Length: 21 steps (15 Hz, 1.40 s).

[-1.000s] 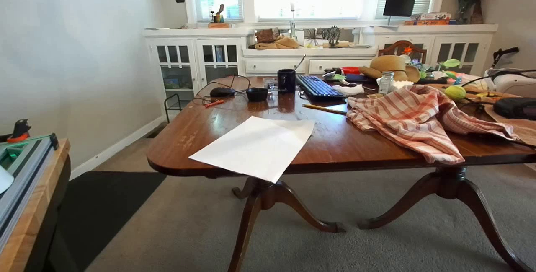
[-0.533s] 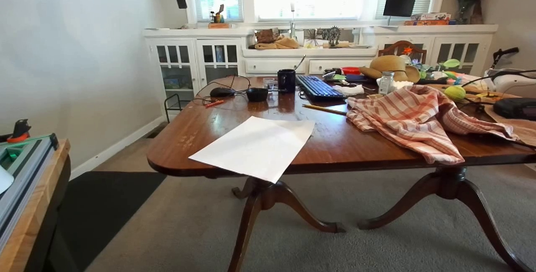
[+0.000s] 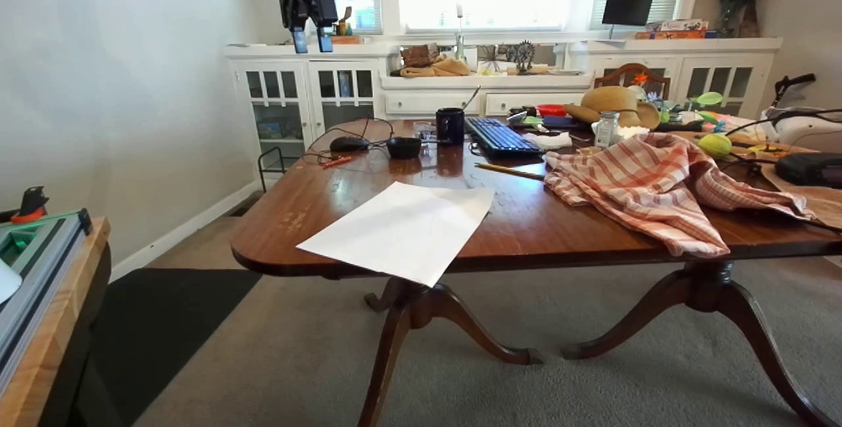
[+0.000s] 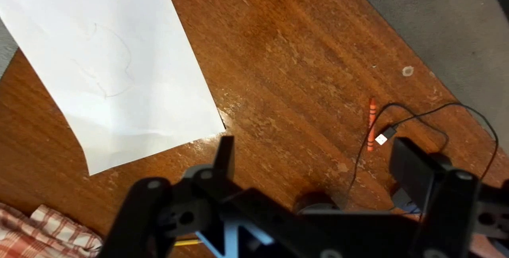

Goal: Put the crayon inside the measuring cup then put it on top of the white napkin.

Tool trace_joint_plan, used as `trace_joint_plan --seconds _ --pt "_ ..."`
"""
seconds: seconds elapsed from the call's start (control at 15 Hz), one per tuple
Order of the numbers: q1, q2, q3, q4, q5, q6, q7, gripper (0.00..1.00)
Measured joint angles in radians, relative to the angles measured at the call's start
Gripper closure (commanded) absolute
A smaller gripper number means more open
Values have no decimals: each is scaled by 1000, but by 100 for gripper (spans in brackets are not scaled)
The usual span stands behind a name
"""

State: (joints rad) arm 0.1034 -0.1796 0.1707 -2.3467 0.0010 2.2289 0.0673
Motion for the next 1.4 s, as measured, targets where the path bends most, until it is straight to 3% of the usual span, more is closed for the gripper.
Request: trace_joint_plan --seconds 0.4,0.93,1.4 --pt "29 147 13 7 -2 69 0 0" --pt "123 371 69 71 -15 233 -3 0" --pt "125 394 62 95 -25 237 -2 0"
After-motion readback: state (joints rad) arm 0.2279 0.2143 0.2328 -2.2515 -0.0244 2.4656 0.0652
